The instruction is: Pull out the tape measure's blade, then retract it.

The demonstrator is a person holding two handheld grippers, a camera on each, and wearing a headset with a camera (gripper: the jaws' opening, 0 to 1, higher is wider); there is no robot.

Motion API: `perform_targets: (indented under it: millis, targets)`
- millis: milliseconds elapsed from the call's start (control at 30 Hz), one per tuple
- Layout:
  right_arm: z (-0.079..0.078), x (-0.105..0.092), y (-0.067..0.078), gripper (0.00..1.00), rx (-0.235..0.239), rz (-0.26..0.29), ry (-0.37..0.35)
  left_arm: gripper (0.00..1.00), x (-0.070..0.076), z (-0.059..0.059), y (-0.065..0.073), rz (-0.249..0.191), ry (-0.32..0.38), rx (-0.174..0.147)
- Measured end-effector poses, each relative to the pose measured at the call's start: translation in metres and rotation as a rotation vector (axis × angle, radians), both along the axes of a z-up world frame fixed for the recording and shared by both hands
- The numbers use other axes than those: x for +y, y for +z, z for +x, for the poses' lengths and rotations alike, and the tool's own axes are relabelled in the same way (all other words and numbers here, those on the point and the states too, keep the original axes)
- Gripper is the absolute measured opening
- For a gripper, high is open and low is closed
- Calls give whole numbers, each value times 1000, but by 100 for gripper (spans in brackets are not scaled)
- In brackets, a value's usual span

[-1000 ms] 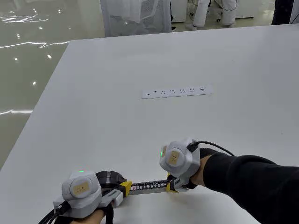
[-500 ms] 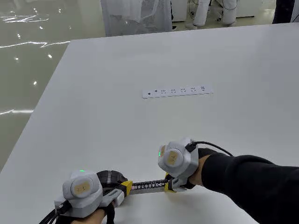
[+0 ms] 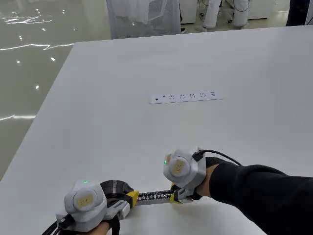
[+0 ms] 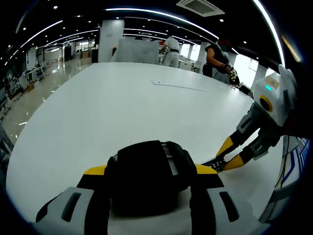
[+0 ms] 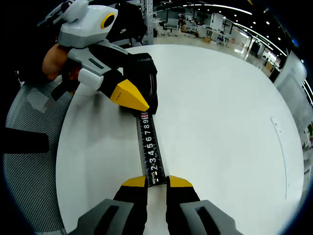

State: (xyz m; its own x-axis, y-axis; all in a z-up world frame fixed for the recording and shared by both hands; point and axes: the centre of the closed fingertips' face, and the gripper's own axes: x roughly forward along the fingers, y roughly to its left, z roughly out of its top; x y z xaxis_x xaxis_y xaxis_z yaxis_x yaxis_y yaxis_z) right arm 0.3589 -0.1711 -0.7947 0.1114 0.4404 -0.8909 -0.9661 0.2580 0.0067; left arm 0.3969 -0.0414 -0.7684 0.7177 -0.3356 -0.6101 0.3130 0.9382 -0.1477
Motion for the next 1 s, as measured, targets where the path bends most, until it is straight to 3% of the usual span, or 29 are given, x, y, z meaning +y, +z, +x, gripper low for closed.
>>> perform_targets:
  millis: [433, 1000]
  targets:
    - [0, 4, 0, 10, 3, 26, -6, 62, 0, -1, 0, -6, -4, 11]
    - [-1, 9, 0, 10, 16, 17, -15, 62, -1, 0, -2, -11, -6, 17]
